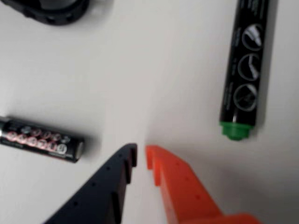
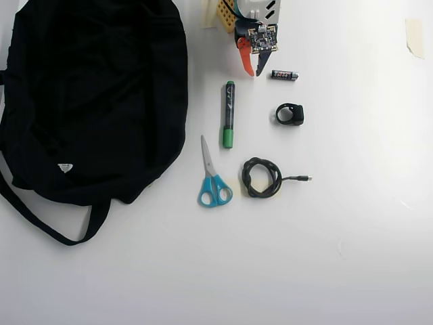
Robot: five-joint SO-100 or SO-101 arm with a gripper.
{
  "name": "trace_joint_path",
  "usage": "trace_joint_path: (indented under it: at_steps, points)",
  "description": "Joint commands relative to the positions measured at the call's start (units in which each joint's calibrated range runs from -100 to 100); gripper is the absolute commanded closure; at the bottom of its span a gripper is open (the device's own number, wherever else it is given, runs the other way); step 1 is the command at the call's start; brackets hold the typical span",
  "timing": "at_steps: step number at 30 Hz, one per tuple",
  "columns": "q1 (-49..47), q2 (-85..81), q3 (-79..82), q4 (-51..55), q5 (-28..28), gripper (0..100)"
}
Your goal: Put the green marker into the black bag
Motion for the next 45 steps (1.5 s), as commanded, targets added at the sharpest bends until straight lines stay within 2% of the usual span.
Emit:
trace_joint_path:
  at_steps: [1,4,10,16,24,30,45]
  points:
    - [-0.28,-0.66,1.97,0.0,-0.03,98]
    - [-0.28,-0.66,1.97,-0.6,-0.24,98]
    - [-0.95,-0.5,0.89,-8.78,-0.24,98]
    - [-0.88,3.65,-7.38,-16.19,-0.24,97]
    - [-0.88,18.92,-24.54,-31.52,-0.24,97]
    - [-0.2,32.36,-36.49,-38.93,0.07,97]
    - [3.01,67.22,-75.21,-42.72,0.28,97]
